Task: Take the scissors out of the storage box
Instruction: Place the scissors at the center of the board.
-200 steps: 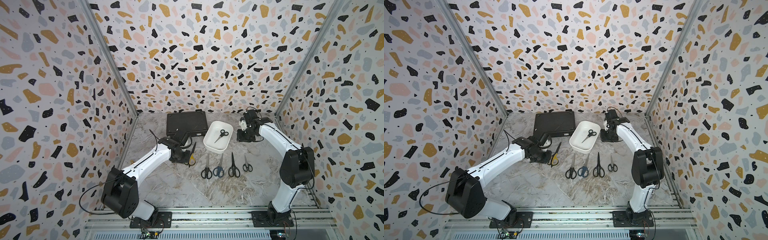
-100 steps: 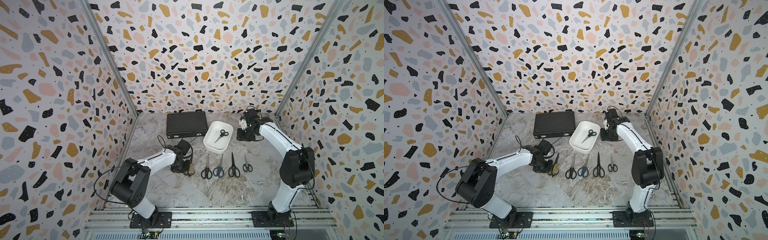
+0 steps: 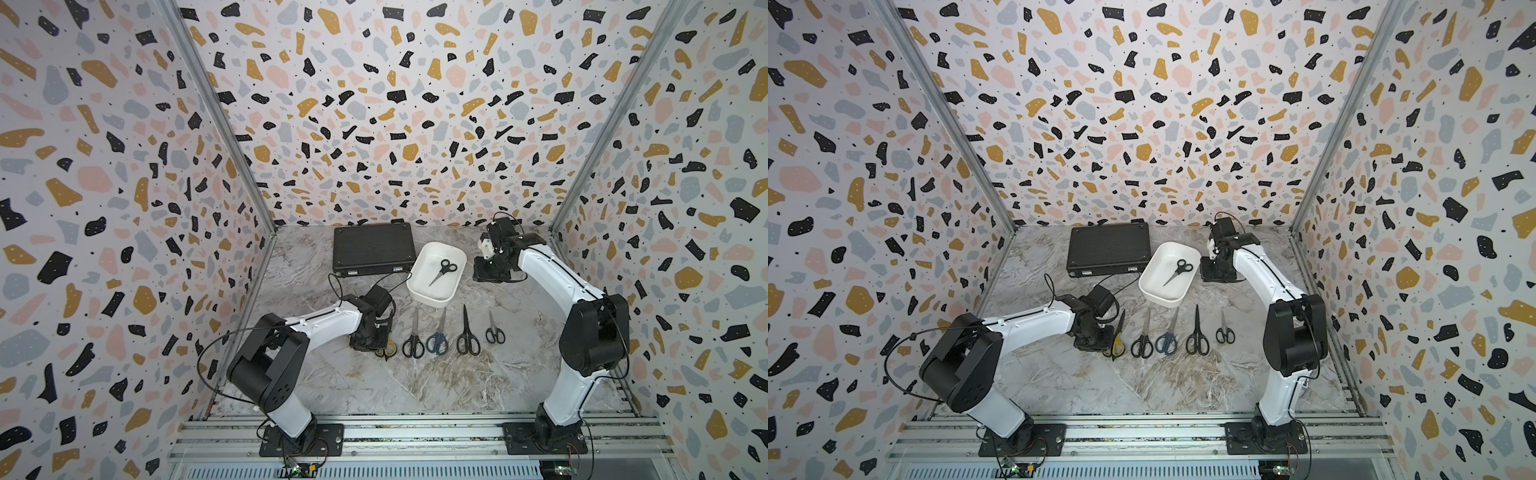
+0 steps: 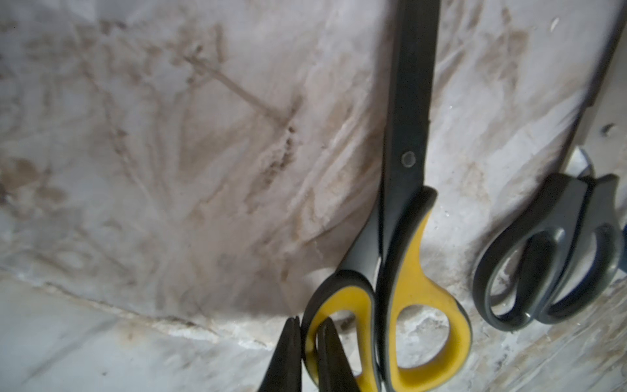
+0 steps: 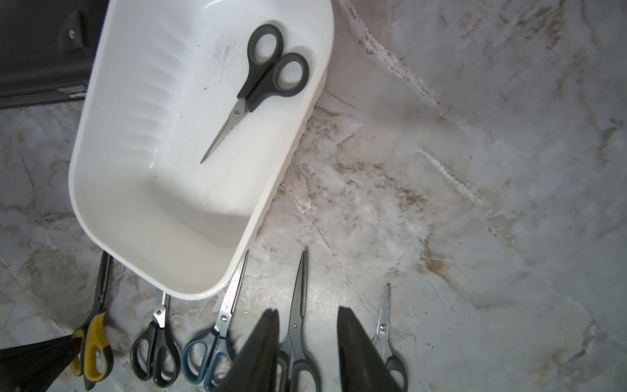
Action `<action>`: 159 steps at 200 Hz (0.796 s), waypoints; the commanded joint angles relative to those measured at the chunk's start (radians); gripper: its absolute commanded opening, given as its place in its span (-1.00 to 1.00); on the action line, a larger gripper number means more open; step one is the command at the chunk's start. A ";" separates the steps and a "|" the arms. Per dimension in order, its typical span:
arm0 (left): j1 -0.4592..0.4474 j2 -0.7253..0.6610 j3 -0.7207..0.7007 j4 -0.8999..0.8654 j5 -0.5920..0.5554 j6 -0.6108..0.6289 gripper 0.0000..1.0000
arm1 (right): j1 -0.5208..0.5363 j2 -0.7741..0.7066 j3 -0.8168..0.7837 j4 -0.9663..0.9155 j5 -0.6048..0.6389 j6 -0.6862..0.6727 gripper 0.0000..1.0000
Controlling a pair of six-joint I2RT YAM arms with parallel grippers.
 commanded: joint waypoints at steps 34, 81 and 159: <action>-0.003 -0.008 0.021 -0.053 -0.021 -0.001 -0.55 | -0.002 -0.021 0.032 -0.022 0.000 0.002 -0.30; -0.003 -0.095 0.270 -0.110 -0.046 0.106 -0.38 | -0.002 -0.027 0.026 -0.023 0.023 -0.014 -0.30; -0.004 0.477 0.917 -0.036 0.086 0.338 -0.31 | -0.012 -0.059 0.008 -0.015 0.048 0.029 -0.28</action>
